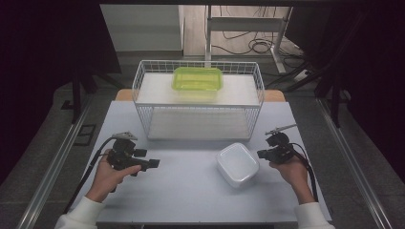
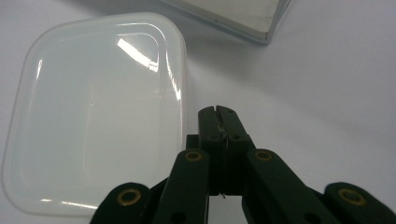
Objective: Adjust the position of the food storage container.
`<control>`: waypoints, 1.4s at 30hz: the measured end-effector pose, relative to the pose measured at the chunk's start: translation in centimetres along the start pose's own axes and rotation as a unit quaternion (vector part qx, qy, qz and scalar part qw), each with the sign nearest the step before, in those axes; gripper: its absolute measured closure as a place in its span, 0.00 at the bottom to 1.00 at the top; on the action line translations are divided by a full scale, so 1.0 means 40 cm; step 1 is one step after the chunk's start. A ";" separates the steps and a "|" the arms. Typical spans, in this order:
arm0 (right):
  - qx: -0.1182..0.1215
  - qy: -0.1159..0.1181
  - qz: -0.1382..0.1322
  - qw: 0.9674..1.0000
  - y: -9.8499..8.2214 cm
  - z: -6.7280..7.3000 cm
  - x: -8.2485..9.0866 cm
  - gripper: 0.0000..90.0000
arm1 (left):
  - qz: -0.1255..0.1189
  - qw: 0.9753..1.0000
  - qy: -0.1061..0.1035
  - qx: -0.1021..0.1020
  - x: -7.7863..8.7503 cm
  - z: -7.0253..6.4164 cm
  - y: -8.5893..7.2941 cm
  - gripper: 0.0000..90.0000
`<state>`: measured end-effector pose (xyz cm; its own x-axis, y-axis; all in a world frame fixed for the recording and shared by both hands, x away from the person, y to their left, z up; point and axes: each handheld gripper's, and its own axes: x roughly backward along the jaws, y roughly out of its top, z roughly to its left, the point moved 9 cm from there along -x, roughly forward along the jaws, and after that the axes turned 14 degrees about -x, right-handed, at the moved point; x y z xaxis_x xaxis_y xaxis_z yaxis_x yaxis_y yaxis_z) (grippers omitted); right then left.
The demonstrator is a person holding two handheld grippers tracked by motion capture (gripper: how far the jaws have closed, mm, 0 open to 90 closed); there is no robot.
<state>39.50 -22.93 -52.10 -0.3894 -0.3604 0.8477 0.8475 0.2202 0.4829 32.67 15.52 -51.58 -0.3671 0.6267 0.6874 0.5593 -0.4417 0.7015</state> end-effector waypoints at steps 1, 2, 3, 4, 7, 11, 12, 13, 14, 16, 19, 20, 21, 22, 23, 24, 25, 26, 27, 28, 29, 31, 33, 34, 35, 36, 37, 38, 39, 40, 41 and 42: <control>0.001 0.001 -0.001 1.000 0.002 0.001 -0.001 0.99 | 0.002 1.000 -0.001 0.000 -0.002 0.000 -0.001 0.25; 0.001 0.002 -0.003 1.000 0.004 0.002 -0.003 0.99 | 0.004 1.000 -0.002 -0.002 -0.004 0.001 -0.003 0.25; 0.003 0.003 -0.005 1.000 0.008 0.002 -0.005 0.99 | 0.005 1.000 -0.003 -0.001 -0.005 0.000 -0.004 0.25; 0.005 0.003 -0.006 1.000 0.011 0.001 -0.008 0.99 | 0.006 1.000 -0.002 -0.002 -0.007 0.000 -0.004 0.25; 0.004 -0.005 -0.009 1.000 0.025 -0.001 -0.019 0.99 | 0.006 1.000 -0.004 0.000 -0.011 -0.002 -0.004 0.25; 0.010 -0.008 -0.012 1.000 0.047 0.008 -0.038 0.99 | 0.009 1.000 -0.004 -0.001 -0.012 0.000 -0.005 0.25; 0.015 -0.007 -0.012 1.000 0.050 0.012 -0.042 0.99 | 0.009 1.000 -0.003 -0.001 -0.011 0.001 -0.005 0.25; 0.021 -0.008 -0.012 1.000 0.054 0.017 -0.049 0.99 | 0.008 1.000 -0.002 -0.001 -0.010 0.002 -0.005 0.25; 0.022 -0.008 -0.013 1.000 0.059 0.019 -0.054 0.99 | 0.007 1.000 -0.003 0.001 -0.010 0.002 -0.005 0.25; 0.025 -0.010 -0.015 1.000 0.070 0.022 -0.066 0.99 | 0.007 1.000 -0.002 0.002 -0.011 0.002 -0.005 0.25; 0.034 -0.016 -0.013 0.999 0.085 0.031 -0.085 0.99 | 0.010 1.000 -0.002 0.000 -0.010 0.002 -0.007 0.25; 0.045 -0.015 -0.011 0.999 0.092 0.042 -0.095 0.99 | 0.009 1.000 -0.002 0.001 -0.009 0.003 -0.007 0.25; 0.045 -0.015 -0.011 0.999 0.092 0.042 -0.095 0.99 | 0.009 1.000 -0.002 0.001 -0.009 0.003 -0.007 0.25; 0.047 -0.016 -0.011 0.999 0.095 0.048 -0.098 0.99 | 0.009 1.000 -0.003 0.000 -0.008 0.004 -0.007 0.25; 0.055 -0.016 -0.012 0.998 0.099 0.052 -0.101 0.99 | 0.009 1.000 -0.003 0.001 -0.008 0.005 -0.008 0.25; 0.060 -0.019 -0.010 0.998 0.101 0.054 -0.103 0.99 | 0.009 1.000 -0.003 0.002 -0.009 0.006 -0.009 0.25; 0.064 -0.022 -0.009 0.998 0.102 0.055 -0.104 0.99 | 0.009 1.000 -0.003 0.002 -0.009 0.007 -0.010 0.25; 0.068 -0.023 -0.008 0.997 0.103 0.058 -0.105 0.99 | 0.010 1.000 -0.003 0.002 -0.009 0.007 -0.011 0.25; 0.073 -0.022 -0.008 0.997 0.105 0.062 -0.107 0.99 | 0.011 1.000 -0.003 0.002 -0.010 0.007 -0.011 0.25; 0.081 -0.017 -0.006 0.997 0.104 0.074 -0.110 0.99 | 0.010 1.000 -0.004 0.002 -0.010 0.007 -0.011 0.25; 0.081 -0.017 -0.006 0.997 0.104 0.074 -0.110 0.99 | 0.010 1.000 -0.004 0.002 -0.010 0.007 -0.011 0.25; 0.091 -0.014 -0.003 0.996 0.101 0.089 -0.113 0.99 | 0.010 1.000 -0.004 0.003 -0.010 0.007 -0.010 0.25; 0.103 -0.007 -0.001 0.995 0.098 0.112 -0.116 0.99 | 0.010 1.000 -0.004 0.002 -0.010 0.007 -0.011 0.25; 0.109 -0.003 0.000 0.994 0.097 0.121 -0.117 0.99 | 0.010 1.000 -0.004 0.002 -0.010 0.007 -0.011 0.25; 0.116 0.003 0.003 0.993 0.094 0.135 -0.119 0.99 | 0.010 1.000 -0.004 0.003 -0.010 0.007 -0.011 0.25; 0.132 0.010 0.007 0.991 0.087 0.163 -0.124 0.99 | 0.010 1.000 -0.004 0.002 -0.010 0.007 -0.010 0.25; 0.132 0.010 0.007 0.991 0.087 0.163 -0.124 0.99 | 0.010 1.000 -0.004 0.002 -0.010 0.007 -0.010 0.25; 0.142 0.012 0.010 0.990 0.084 0.176 -0.127 0.99 | 0.010 1.000 -0.004 0.002 -0.010 0.007 -0.011 0.25; 0.156 0.015 0.012 0.988 0.079 0.198 -0.132 0.99 | 0.011 1.000 -0.004 0.002 -0.010 0.007 -0.011 0.25; 0.166 0.018 0.015 0.986 0.075 0.213 -0.136 0.99 | 0.011 1.000 -0.005 0.002 -0.010 0.007 -0.011 0.25; 0.167 0.022 0.018 0.985 0.072 0.222 -0.138 0.99 | 0.011 1.000 -0.005 0.001 -0.011 0.007 -0.012 0.25; 0.178 0.023 0.018 0.984 0.070 0.236 -0.142 0.99 | 0.012 1.000 -0.005 0.001 -0.011 0.007 -0.012 0.25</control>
<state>40.67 -11.70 -53.49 -0.3377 -0.3864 0.8583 0.6771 0.5337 0.5067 32.77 15.63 -52.28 -0.3466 0.6218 0.7023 0.5688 -0.4559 0.6845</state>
